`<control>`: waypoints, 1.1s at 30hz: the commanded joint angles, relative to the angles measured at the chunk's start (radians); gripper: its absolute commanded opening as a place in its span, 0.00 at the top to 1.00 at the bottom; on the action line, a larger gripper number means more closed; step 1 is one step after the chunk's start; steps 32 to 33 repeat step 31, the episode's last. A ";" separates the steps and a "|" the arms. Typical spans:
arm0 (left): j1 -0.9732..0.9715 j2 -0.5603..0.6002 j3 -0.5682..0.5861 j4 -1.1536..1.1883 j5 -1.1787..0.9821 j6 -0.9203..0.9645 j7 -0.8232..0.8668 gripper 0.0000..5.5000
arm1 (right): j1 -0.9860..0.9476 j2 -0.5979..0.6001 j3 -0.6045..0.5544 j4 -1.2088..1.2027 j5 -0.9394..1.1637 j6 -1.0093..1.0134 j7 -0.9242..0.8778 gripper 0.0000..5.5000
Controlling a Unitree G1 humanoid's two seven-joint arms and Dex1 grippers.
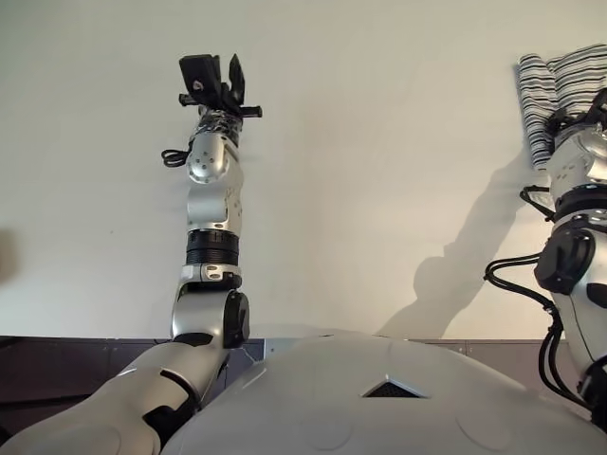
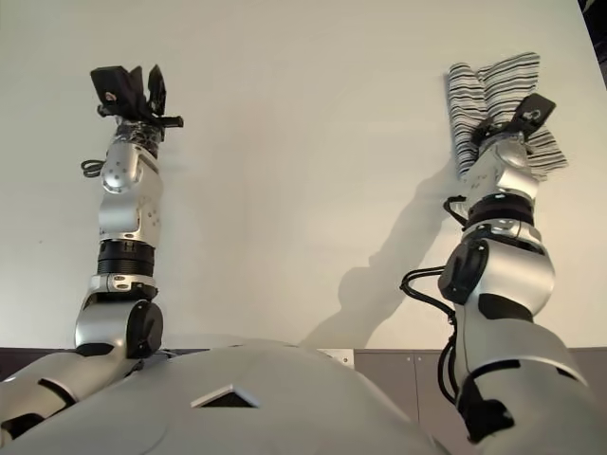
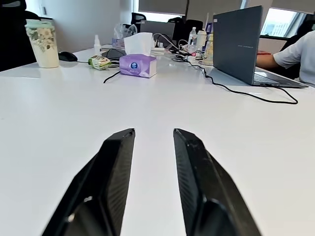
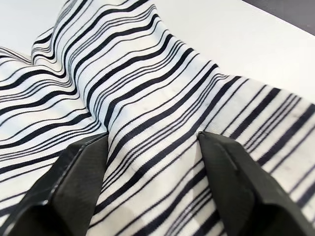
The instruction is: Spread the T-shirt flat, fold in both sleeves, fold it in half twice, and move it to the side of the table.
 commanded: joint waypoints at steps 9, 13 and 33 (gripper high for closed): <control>-0.188 -0.128 -0.056 -0.186 0.040 0.090 0.143 0.74 | -0.004 0.331 0.196 -0.352 -0.125 -0.290 -0.014 0.41; -0.229 -0.123 -0.121 -0.199 0.115 0.106 0.144 0.74 | 0.003 0.485 0.342 -0.544 -0.221 -0.281 -0.031 0.41; -0.207 -0.133 -0.156 -0.346 0.194 0.227 0.159 0.46 | 0.083 0.535 0.424 -0.908 -0.335 -0.156 -0.023 0.41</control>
